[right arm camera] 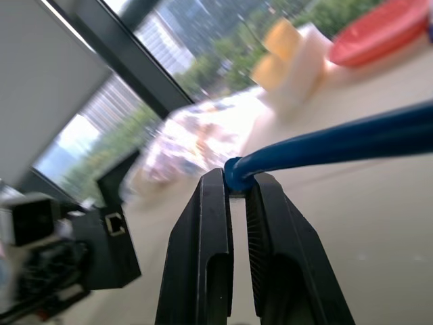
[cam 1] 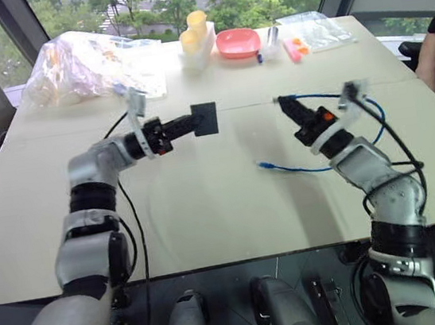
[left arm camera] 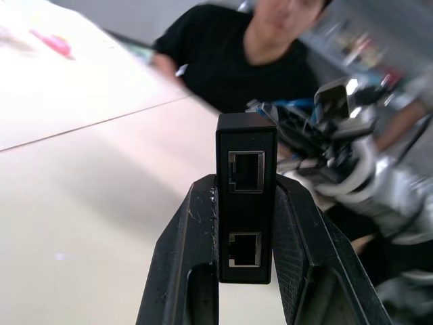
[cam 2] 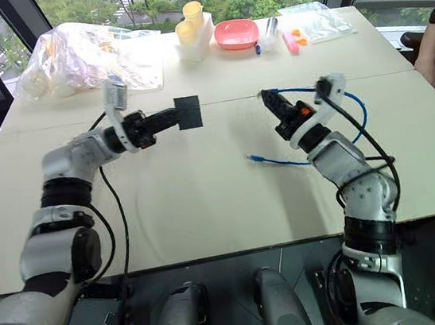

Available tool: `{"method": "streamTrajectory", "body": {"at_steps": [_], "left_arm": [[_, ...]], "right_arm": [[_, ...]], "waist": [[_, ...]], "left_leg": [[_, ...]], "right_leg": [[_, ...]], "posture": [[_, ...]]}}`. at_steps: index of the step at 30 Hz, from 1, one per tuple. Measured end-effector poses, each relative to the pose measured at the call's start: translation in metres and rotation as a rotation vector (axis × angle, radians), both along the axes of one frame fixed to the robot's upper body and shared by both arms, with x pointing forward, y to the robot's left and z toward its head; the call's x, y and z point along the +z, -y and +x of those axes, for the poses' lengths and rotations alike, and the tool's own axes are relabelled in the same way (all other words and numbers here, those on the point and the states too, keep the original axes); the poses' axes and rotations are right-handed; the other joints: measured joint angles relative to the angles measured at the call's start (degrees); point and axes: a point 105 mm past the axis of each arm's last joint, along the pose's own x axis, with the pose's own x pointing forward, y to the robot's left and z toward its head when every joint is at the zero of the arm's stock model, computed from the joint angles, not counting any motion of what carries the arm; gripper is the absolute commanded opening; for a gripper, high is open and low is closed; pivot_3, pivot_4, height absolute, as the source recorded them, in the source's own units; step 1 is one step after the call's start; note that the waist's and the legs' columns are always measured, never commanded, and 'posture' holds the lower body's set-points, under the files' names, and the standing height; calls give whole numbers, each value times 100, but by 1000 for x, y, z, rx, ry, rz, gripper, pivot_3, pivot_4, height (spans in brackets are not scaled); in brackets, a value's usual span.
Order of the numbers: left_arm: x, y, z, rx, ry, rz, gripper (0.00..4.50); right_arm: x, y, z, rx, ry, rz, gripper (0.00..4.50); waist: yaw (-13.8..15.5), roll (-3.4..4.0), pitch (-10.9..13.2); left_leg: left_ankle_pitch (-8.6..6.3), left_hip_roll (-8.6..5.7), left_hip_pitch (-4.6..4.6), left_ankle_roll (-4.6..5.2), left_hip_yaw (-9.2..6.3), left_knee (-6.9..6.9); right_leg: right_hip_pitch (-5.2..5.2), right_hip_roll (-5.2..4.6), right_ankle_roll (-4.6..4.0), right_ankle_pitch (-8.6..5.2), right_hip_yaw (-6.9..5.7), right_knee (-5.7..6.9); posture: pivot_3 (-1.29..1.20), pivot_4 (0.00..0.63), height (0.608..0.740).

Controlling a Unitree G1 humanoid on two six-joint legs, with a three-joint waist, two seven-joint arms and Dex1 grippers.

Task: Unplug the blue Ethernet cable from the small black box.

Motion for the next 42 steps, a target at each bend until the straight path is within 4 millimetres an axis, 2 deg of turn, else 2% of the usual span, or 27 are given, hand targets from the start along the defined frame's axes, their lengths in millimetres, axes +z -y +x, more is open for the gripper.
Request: {"method": "streamTrajectory", "body": {"at_steps": [2,6,8,10,13,17,19,22,28,34,39,42], "left_arm": [[-8,11,2,31,44,33,483],[-13,24,7,127,197,110,483],[-13,27,10,181,262,128,483],[-11,32,10,203,294,128,483],[-13,39,9,219,338,141,483],[-31,46,6,222,329,174,483],[-40,47,6,225,311,192,1524],[-45,48,6,232,297,189,2554],[-47,43,8,239,289,203,4008],[-17,12,1,260,307,192,4008],[19,-23,-24,293,284,164,4008],[22,-34,-45,277,248,193,4008]], "right_arm": [[-10,2,10,-31,-67,-18,1144],[-27,20,16,-100,-185,-60,3174],[-35,26,14,-116,-243,-59,4346],[-40,27,9,-100,-285,-51,4435],[-47,17,-12,-13,-314,-61,4435],[-45,-1,-42,127,-266,-112,4435],[-40,-6,-46,151,-236,-127,4500],[-36,-6,-45,141,-211,-126,4500],[-34,-6,-42,117,-176,-117,4500],[-46,-4,-47,118,-196,-125,4500],[-49,2,-51,111,-190,-150,4500],[-49,2,-54,133,-174,-168,4500]], "waist": [[-3,0,0],[1,0,0],[1,0,0],[-1,0,0],[-4,2,-1],[-20,3,-2],[-25,3,-2],[-13,3,-2],[-15,3,-2],[-42,3,-2],[-41,4,-2],[-37,5,-3]], "left_leg": [[-1,0,-3,1,1,-3],[-15,0,-6,26,4,-5],[-19,0,-7,33,4,-5],[-20,1,-7,35,5,-4],[-24,1,-6,41,4,-4],[-25,1,-4,43,5,0],[-25,1,-2,43,5,5],[-25,1,1,43,4,9],[-25,1,0,44,4,2],[-26,3,0,45,4,-1],[-26,4,3,45,3,1],[-26,3,6,45,5,1]], "right_leg": [[-2,0,2,1,1,-5],[-2,2,24,10,3,-14],[-2,3,25,11,4,-16],[-2,4,26,11,4,-16],[-2,6,28,10,4,-16],[-1,7,27,9,6,-15],[0,8,10,2,6,-15],[5,8,9,0,6,-15],[4,10,13,3,7,-17],[3,10,14,4,9,-17],[4,9,8,0,10,-15],[7,8,6,-2,13,-17]], "posture": [[0,150,740],[0,150,740],[0,150,740],[0,150,740],[0,150,740],[0,150,740],[0,150,740],[0,150,740],[0,150,740],[0,150,740],[0,150,740],[0,150,740]]}}
